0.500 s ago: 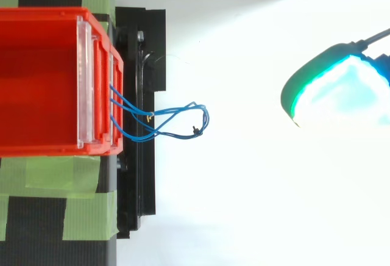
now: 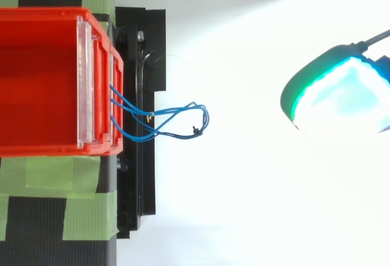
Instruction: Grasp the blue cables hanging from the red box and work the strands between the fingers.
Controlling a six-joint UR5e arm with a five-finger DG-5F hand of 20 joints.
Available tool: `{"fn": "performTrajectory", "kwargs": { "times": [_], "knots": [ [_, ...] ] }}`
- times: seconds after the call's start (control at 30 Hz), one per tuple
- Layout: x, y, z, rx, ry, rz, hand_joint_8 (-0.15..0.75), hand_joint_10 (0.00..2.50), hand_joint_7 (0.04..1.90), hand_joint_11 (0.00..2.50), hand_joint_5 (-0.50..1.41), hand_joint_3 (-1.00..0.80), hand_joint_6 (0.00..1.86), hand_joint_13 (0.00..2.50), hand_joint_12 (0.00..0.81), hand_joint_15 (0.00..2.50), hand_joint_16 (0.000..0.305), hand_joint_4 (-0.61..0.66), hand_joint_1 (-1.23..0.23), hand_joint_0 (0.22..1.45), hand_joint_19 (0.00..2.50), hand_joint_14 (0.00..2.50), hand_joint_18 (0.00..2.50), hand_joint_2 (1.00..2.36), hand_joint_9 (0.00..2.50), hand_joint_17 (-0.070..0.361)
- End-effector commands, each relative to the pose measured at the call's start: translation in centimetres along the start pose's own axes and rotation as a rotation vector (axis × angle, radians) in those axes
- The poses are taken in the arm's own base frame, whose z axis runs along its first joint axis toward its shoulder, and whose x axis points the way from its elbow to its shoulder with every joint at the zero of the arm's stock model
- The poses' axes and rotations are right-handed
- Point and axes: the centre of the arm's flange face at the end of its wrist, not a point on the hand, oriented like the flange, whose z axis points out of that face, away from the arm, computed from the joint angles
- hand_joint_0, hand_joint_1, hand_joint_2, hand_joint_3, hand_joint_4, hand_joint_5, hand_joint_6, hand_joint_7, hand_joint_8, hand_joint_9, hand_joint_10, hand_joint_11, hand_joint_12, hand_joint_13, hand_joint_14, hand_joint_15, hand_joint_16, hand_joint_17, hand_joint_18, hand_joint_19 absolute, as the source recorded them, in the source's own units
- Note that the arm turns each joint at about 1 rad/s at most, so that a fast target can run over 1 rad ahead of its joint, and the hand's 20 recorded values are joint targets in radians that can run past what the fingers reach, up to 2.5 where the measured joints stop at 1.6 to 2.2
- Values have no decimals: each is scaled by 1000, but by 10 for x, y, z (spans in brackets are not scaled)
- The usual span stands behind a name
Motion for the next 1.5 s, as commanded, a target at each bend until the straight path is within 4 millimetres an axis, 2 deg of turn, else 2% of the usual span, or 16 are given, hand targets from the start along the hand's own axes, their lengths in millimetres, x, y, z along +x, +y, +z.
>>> {"fn": "performTrajectory", "kwargs": {
  "times": [0.0,0.07,0.27,0.53,0.57,0.87,0.97,1.0,1.03,1.07,1.37,1.47],
  "knots": [
    [0,0,0,1,0,-2,302,5,625,189,-242,-980,4,223,402,285,65,149,-457,669,435,8,227,1000,331,147],
    [-1,-2,0,6,-3,-3,302,5,625,198,-241,-973,4,224,403,287,65,149,-457,667,434,8,229,1001,331,147],
    [-3,-53,-14,84,0,-9,302,5,629,203,-241,-974,4,226,404,285,65,151,-458,667,433,8,234,1002,332,147],
    [-4,-100,-21,43,-7,0,302,5,629,205,-237,-980,4,228,404,288,65,150,-457,669,444,8,235,1000,336,147],
    [-7,-111,-24,29,-35,-2,302,5,631,204,-237,-977,4,228,404,289,65,150,-457,668,441,9,238,1001,336,147],
    [-17,-142,-30,-14,-177,5,303,7,632,213,-235,-975,4,232,404,296,65,153,-457,669,444,9,239,1000,339,147],
    [-15,-154,-27,-14,-183,8,302,4,625,182,-233,-977,4,232,404,283,66,152,-458,667,432,8,242,1000,339,148],
    [-12,-168,-24,5,-176,5,260,0,617,54,-269,-984,3,15,379,197,64,131,-435,666,342,5,0,1001,159,143],
    [-11,-182,-24,27,-173,5,242,0,617,6,-314,-991,3,0,358,178,60,119,-415,666,284,5,0,1000,32,134],
    [-11,-182,-24,27,-173,5,239,0,615,0,-317,-988,3,0,358,178,60,118,-415,666,277,4,0,1000,17,135],
    [9,-249,10,8,-157,77,206,0,562,0,-382,-1000,2,0,340,137,56,91,-415,655,153,3,0,1000,0,127],
    [12,-259,15,-5,-161,94,193,0,557,0,-418,-1000,1,0,330,131,57,74,-411,646,130,3,0,1000,0,129]
  ]
}}
